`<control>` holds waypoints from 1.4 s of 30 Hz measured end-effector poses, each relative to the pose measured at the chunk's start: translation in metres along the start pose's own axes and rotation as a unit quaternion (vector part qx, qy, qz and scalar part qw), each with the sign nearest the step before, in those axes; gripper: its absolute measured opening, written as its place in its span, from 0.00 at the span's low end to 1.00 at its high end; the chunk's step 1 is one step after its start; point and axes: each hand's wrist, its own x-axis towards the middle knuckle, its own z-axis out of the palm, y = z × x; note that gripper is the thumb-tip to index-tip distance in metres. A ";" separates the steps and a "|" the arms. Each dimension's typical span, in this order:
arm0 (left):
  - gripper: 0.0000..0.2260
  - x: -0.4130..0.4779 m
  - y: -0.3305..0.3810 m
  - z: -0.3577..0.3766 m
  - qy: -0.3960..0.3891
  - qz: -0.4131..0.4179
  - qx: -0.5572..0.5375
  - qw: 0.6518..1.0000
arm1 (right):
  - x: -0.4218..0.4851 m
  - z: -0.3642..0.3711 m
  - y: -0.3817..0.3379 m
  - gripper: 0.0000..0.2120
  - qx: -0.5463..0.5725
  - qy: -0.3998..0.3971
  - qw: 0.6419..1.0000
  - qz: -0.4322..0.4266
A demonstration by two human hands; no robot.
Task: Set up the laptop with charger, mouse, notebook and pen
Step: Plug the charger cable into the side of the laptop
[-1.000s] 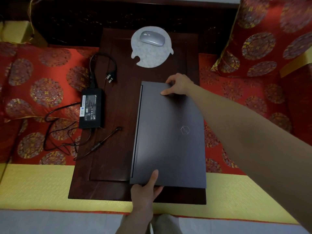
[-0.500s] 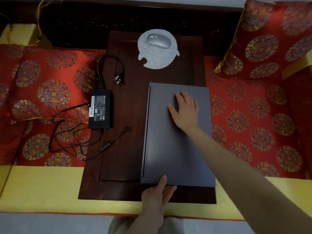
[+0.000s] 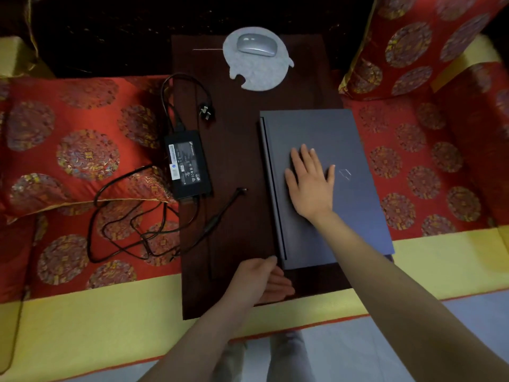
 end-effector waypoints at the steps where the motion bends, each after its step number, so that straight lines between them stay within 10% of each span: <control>1: 0.13 -0.001 0.007 -0.012 0.005 0.037 0.029 0.999 | -0.004 0.005 -0.001 0.25 -0.011 -0.003 1.000 0.004; 4: 0.09 0.006 0.035 -0.043 0.077 0.232 0.151 0.958 | -0.006 0.010 -0.001 0.25 -0.015 0.009 1.000 0.010; 8: 0.05 0.047 0.071 -0.072 0.234 0.482 0.370 0.759 | -0.006 0.012 0.000 0.25 -0.013 0.039 0.999 0.004; 17: 0.21 0.090 0.083 -0.058 0.294 0.485 0.586 0.579 | -0.006 0.019 0.002 0.23 0.014 0.084 0.996 -0.003; 20: 0.21 0.086 0.085 -0.051 0.281 0.483 0.552 0.619 | -0.011 0.018 0.003 0.22 0.048 0.116 0.992 -0.007; 25: 0.10 0.076 0.098 -0.058 0.114 0.378 0.241 0.886 | -0.011 0.020 0.002 0.21 0.060 0.134 0.989 -0.009; 28: 0.11 0.070 0.091 -0.066 0.042 0.290 0.063 0.954 | -0.009 0.020 0.002 0.21 0.064 0.137 0.988 -0.015; 42: 0.09 0.063 0.042 -0.057 0.196 0.428 0.259 0.844 | -0.008 0.022 0.003 0.22 0.074 0.136 0.988 -0.013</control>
